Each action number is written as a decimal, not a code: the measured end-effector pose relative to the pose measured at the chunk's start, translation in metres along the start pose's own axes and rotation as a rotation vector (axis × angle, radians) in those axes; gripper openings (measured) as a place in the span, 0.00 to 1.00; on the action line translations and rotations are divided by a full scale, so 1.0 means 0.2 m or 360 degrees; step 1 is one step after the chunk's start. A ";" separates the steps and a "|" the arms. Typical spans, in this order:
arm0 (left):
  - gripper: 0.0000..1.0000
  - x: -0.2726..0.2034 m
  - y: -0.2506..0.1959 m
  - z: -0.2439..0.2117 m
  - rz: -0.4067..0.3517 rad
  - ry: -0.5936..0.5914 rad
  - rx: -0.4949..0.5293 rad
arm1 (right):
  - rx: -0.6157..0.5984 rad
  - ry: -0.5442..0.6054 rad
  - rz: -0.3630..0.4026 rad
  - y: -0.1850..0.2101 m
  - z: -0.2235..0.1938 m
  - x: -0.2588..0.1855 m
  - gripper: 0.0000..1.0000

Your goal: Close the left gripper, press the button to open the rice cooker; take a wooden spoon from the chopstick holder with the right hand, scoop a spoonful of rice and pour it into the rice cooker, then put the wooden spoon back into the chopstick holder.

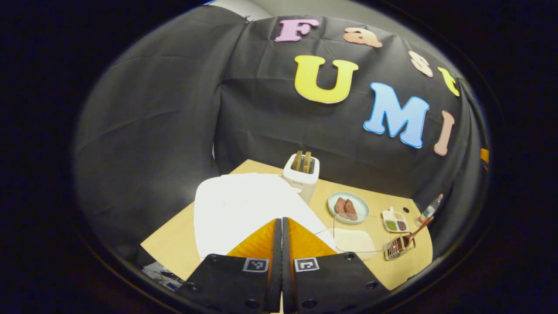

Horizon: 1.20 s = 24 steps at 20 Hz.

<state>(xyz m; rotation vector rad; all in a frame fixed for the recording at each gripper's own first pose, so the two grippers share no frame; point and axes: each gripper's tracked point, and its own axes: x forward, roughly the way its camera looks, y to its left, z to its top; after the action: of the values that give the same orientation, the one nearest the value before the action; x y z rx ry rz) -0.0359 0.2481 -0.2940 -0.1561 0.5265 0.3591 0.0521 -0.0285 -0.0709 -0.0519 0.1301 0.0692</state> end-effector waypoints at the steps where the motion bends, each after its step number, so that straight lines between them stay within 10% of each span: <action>1: 0.07 0.03 0.01 -0.02 0.0006 0.0020 0.0003 | 0.0010 0.0004 -0.0004 -0.01 0.00 0.00 0.98; 11: 0.08 0.24 0.06 -0.19 0.0063 0.0230 -0.0124 | 0.0069 0.0039 -0.0091 -0.20 -0.05 0.00 0.97; 16: 0.11 0.13 0.01 0.12 0.0055 -0.0121 -0.0107 | 0.0074 0.0006 -0.0089 -0.20 -0.01 0.01 0.97; 18: 0.51 0.00 -0.01 0.35 0.0053 -0.0350 -0.0104 | 0.0064 -0.0009 -0.0086 -0.20 0.01 0.01 0.97; 21: 0.72 -0.16 -0.08 0.62 0.0007 -0.0580 -0.0046 | 0.0078 -0.0017 -0.0078 -0.19 0.00 0.01 0.97; 24: 0.71 -0.30 -0.15 0.78 -0.0007 -0.0717 0.0020 | 0.0083 -0.0010 -0.0069 -0.20 -0.03 0.04 0.97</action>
<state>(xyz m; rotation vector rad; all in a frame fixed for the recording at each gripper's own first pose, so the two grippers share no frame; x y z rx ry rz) -0.0020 0.2394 -0.1282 -0.0605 0.0836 0.3729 0.0627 -0.0674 -0.0757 -0.0023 0.1243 0.0226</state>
